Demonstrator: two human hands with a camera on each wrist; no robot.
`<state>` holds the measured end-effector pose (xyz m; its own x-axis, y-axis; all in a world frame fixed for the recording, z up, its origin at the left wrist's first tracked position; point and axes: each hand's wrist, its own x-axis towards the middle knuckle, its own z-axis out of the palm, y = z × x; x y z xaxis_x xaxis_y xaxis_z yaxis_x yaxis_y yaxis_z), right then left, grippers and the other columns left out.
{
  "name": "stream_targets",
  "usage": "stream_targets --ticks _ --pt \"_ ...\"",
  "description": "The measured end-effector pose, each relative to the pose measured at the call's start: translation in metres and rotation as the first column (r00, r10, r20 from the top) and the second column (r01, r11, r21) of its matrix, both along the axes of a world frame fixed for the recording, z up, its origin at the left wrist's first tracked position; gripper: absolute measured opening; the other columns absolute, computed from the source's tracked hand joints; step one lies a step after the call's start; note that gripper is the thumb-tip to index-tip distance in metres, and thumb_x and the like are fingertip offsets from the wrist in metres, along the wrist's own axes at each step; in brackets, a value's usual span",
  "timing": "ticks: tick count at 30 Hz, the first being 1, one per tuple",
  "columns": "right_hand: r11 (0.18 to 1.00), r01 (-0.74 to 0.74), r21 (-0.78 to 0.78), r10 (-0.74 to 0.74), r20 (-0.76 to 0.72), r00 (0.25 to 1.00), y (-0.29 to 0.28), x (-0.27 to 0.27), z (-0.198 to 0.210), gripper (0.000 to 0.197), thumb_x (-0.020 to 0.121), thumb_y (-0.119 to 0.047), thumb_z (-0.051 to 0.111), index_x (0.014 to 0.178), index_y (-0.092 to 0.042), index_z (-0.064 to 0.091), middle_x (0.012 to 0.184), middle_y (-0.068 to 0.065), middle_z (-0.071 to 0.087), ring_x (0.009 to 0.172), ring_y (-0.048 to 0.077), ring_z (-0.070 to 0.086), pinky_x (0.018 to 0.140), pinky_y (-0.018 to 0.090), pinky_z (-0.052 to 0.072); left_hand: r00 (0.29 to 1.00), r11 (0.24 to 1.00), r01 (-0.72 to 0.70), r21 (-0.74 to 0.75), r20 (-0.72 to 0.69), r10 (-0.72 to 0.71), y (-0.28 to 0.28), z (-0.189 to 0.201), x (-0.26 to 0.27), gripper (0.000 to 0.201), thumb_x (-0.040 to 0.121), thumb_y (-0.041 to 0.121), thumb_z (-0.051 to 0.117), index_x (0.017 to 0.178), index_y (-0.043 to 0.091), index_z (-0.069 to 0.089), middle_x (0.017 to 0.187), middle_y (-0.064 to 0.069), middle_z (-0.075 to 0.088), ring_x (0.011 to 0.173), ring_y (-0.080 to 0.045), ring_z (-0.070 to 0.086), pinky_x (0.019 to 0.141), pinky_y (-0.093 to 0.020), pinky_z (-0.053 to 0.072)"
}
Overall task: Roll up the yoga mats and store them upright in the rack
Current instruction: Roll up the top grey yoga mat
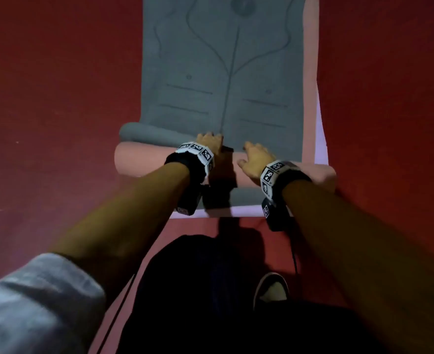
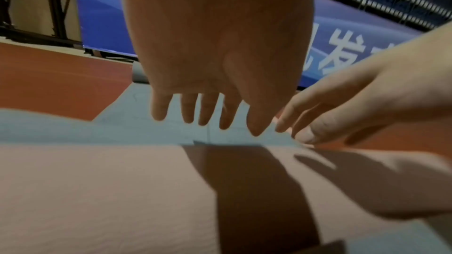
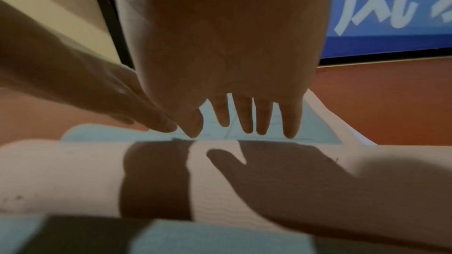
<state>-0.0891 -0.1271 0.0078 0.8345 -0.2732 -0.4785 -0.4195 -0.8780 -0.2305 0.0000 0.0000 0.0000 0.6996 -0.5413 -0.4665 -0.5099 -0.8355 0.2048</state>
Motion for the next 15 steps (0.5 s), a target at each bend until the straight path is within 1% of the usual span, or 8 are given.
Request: stream_targets --ticks 1,2,3,6,8,10,13,15 --pt "1.000 -0.002 -0.016 0.002 -0.020 1.000 0.000 -0.001 -0.004 0.046 0.098 -0.035 0.053 0.138 -0.012 0.044 0.140 0.018 0.047 0.131 0.039 0.044 0.107 0.048 0.040 0.999 0.999 -0.026 0.037 -0.021 0.027 0.002 -0.002 -0.001 0.053 0.099 0.040 0.053 0.140 0.009 0.042 0.143 -0.020 0.044 0.133 -0.040 0.041 0.108 -0.052 0.036" --pt "0.999 -0.004 -0.042 0.003 -0.027 1.000 -0.001 0.000 -0.008 0.048 0.098 -0.037 0.052 0.139 -0.013 0.043 0.141 0.017 0.046 0.132 0.039 0.043 0.108 0.050 0.039 0.998 0.998 -0.050 0.042 -0.022 0.051 0.003 -0.011 0.002 0.054 0.099 0.044 0.050 0.142 0.012 0.041 0.145 -0.017 0.043 0.137 -0.038 0.037 0.110 -0.057 0.032" --pt "0.998 -0.010 -0.056 0.008 -0.040 0.999 -0.001 -0.001 -0.014 0.050 0.098 -0.040 0.050 0.141 -0.015 0.042 0.143 0.015 0.046 0.133 0.038 0.043 0.108 0.051 0.039 0.997 0.996 -0.071 0.056 -0.030 0.073 0.006 -0.018 0.002 0.055 0.099 0.048 0.047 0.143 0.015 0.041 0.147 -0.014 0.042 0.139 -0.036 0.035 0.112 -0.060 0.028" --pt "0.996 -0.029 -0.079 0.023 -0.073 0.997 0.002 -0.004 -0.021 0.053 0.099 -0.044 0.046 0.145 -0.020 0.039 0.147 0.011 0.044 0.135 0.034 0.041 0.108 0.051 0.036 0.996 0.996 -0.083 0.039 -0.041 0.084 0.011 -0.036 0.003 0.053 0.099 0.055 0.038 0.142 0.024 0.045 0.148 -0.009 0.044 0.140 -0.033 0.036 0.112 -0.064 0.023" --pt "0.993 -0.037 -0.111 0.030 -0.066 0.997 0.002 -0.004 -0.023 0.048 0.101 -0.045 0.042 0.141 -0.019 0.041 0.146 0.009 0.045 0.134 0.032 0.041 0.107 0.051 0.035 0.996 0.996 -0.087 0.035 -0.001 0.087 0.011 -0.041 0.003 0.050 0.101 0.051 0.035 0.138 0.020 0.047 0.145 -0.011 0.046 0.137 -0.034 0.037 0.113 -0.064 0.019" --pt "0.993 -0.031 -0.117 0.024 -0.060 0.998 0.004 -0.006 -0.027 0.047 0.102 -0.044 0.039 0.139 -0.016 0.043 0.146 0.009 0.047 0.134 0.032 0.041 0.106 0.051 0.034 0.996 0.994 -0.088 0.061 0.024 0.086 0.009 -0.043 0.001 0.046 0.103 0.045 0.033 0.136 0.017 0.047 0.141 -0.014 0.044 0.135 -0.035 0.037 0.114 -0.063 0.019" --pt "0.995 -0.013 -0.097 0.004 -0.096 0.995 0.010 -0.010 -0.033 0.046 0.104 -0.044 0.039 0.138 -0.013 0.043 0.141 0.014 0.053 0.130 0.036 0.048 0.105 0.052 0.035 0.996 0.992 -0.079 0.102 0.054 0.074 0.009 -0.046 -0.006 0.037 0.104 0.035 0.035 0.132 0.020 0.053 0.135 -0.014 0.039 0.130 -0.035 0.037 0.114 -0.060 0.021" --pt "0.997 0.002 -0.075 -0.012 -0.136 0.991 0.014 -0.011 -0.037 0.045 0.104 -0.040 0.042 0.139 -0.012 0.041 0.137 0.018 0.055 0.124 0.039 0.053 0.102 0.051 0.041 0.997 0.990 -0.059 0.126 0.049 0.053 0.013 -0.049 -0.010 0.035 0.103 0.031 0.039 0.133 0.022 0.052 0.135 -0.014 0.040 0.130 -0.035 0.038 0.115 -0.062 0.017"
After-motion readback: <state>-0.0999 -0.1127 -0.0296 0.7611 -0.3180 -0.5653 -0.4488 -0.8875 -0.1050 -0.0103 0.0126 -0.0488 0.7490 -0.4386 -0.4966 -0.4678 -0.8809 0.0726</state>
